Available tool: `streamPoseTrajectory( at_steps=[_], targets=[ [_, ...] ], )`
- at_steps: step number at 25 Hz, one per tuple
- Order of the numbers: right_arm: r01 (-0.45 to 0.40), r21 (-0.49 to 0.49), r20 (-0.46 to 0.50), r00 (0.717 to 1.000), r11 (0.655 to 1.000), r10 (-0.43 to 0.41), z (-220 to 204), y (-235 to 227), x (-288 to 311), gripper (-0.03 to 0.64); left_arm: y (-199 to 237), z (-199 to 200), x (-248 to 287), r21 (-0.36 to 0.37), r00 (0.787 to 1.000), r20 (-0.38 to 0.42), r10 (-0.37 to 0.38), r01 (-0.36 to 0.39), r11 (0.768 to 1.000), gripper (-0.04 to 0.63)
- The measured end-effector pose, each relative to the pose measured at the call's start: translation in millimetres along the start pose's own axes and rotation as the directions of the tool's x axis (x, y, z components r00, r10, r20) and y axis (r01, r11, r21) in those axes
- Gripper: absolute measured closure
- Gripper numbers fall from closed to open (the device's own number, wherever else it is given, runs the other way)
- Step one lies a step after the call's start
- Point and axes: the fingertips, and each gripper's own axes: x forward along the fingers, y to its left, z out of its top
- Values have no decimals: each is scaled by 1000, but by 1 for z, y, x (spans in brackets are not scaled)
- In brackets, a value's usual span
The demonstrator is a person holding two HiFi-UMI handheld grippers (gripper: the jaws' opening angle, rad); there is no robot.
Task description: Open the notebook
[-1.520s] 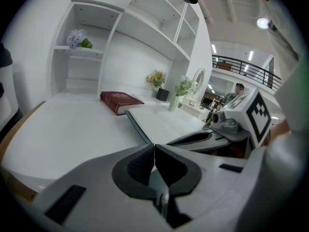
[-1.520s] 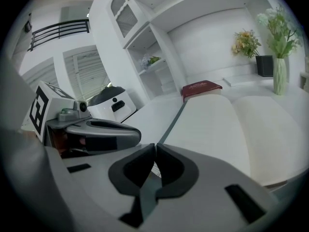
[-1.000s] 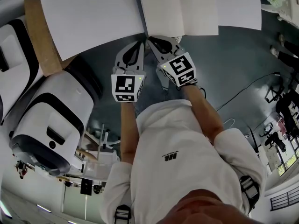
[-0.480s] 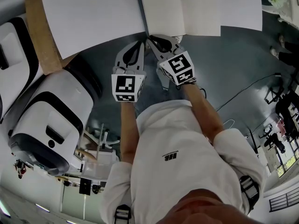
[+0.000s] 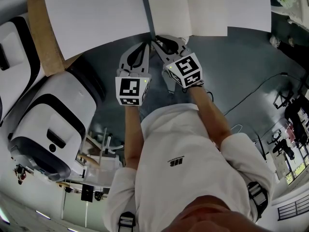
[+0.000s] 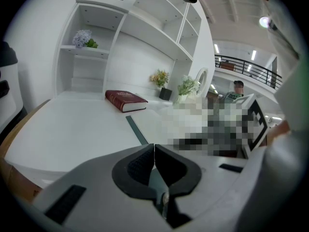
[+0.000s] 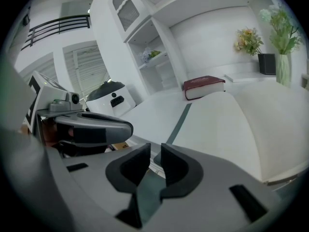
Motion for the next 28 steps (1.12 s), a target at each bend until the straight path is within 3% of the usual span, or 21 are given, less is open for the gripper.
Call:
streamPoseTrajectory(
  at_steps=[12, 28],
  targets=[
    [6, -42, 22, 1000, 999, -5, 18, -1, -13, 572, -4, 15, -1, 12, 1000, 22, 4, -4, 1000, 595],
    [95, -75, 127, 988, 993, -85, 65, -24, -73, 572, -29, 55, 1, 53, 997, 74, -35, 31, 998, 595]
  ],
)
